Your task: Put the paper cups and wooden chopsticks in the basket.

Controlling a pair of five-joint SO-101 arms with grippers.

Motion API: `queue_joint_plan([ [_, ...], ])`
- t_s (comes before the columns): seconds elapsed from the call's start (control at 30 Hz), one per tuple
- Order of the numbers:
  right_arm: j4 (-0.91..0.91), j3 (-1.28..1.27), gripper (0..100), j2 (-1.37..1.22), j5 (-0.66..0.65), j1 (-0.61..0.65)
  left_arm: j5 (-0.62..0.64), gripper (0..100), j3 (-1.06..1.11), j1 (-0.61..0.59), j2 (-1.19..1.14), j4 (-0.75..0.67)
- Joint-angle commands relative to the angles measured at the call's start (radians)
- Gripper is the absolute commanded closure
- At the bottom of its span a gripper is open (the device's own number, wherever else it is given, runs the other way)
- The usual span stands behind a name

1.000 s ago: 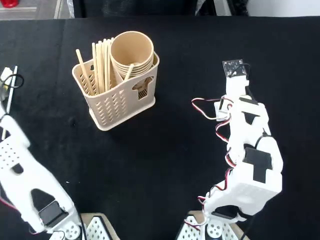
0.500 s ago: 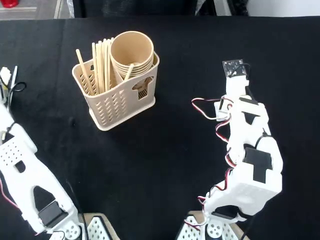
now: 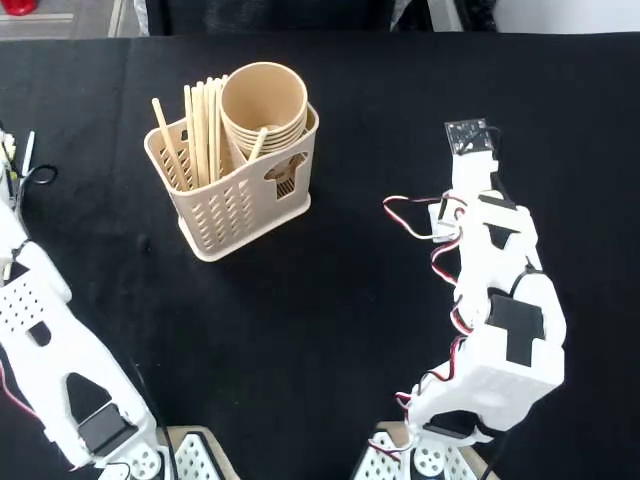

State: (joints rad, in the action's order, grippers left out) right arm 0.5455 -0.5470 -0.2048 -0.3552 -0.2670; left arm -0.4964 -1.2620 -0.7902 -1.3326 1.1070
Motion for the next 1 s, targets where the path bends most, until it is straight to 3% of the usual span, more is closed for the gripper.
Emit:
queue_joint_plan([
  [0.0, -0.002, -0.001, 98.5, 0.059, -0.011, -0.005, 0.003, 97, 0.027, -0.016, -0.005, -0.008],
  [0.27, -0.002, -0.001, 98.5, 0.059, -0.011, -0.005, 0.003, 97, 0.01, -0.01, 0.009, 0.083],
  [0.53, -0.003, -0.001, 98.5, 0.059, -0.011, -0.003, 0.066, 97, -0.418, 0.035, 0.029, 0.47],
  [0.67, -0.005, -0.001, 98.5, 0.059, -0.011, -0.003, 0.083, 97, -0.404, 0.114, 0.153, 0.571],
  [0.77, -0.005, -0.001, 98.5, 0.059, -0.011, -0.003, 0.164, 97, -0.404, 0.151, 0.233, 0.658],
  [0.97, -0.005, -0.001, 98.5, 0.059, -0.011, -0.003, 0.338, 97, -0.291, 0.153, 0.408, 0.66],
])
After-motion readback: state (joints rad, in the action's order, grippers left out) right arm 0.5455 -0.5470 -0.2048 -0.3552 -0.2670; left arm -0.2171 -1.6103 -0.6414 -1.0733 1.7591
